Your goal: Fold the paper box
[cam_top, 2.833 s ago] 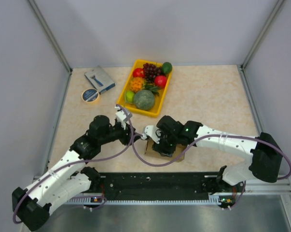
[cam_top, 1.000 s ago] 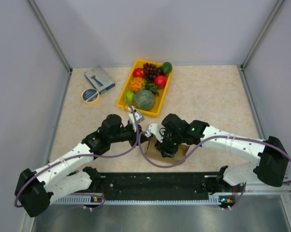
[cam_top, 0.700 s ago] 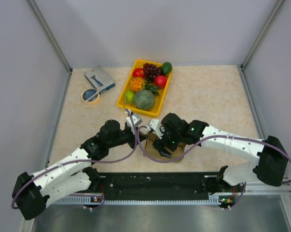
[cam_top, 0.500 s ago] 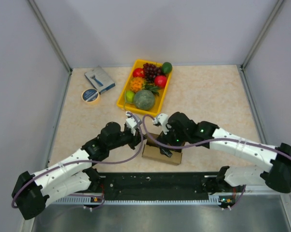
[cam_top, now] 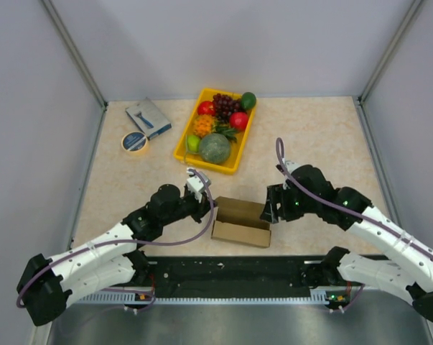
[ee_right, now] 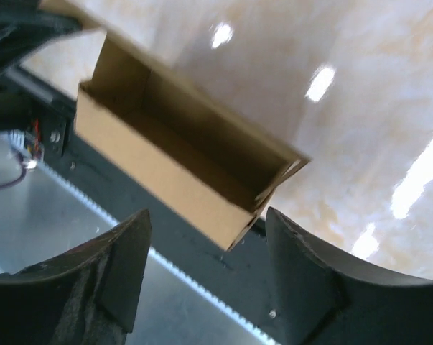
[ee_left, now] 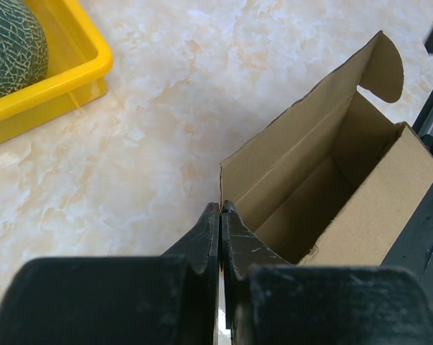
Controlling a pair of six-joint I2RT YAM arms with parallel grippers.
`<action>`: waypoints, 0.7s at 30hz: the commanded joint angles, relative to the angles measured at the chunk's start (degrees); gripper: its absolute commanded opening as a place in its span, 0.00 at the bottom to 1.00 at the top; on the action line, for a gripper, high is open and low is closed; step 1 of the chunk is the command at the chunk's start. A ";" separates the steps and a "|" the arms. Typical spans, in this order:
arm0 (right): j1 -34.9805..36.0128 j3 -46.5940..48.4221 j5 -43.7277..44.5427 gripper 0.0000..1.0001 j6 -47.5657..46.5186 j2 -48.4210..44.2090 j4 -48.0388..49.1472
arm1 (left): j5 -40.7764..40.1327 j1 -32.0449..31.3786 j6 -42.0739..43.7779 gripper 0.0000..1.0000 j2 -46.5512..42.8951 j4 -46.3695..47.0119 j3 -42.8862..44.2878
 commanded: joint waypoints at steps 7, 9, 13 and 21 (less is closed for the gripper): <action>19.39 -11.91 -4.66 0.47 18.60 -0.65 26.76 | -1.74 -0.30 -1.94 0.00 -1.31 2.80 -0.27; 20.72 -12.44 -1.67 0.42 18.26 2.26 30.53 | -1.65 -0.30 -2.38 0.00 -1.57 2.71 -0.27; 20.64 -14.63 5.11 0.33 17.11 4.01 32.48 | -1.92 -0.30 -2.56 0.00 -2.28 2.53 -0.70; 20.46 -19.64 6.52 0.21 18.17 6.65 38.37 | -1.83 -0.30 -3.52 0.00 -2.81 2.79 -1.23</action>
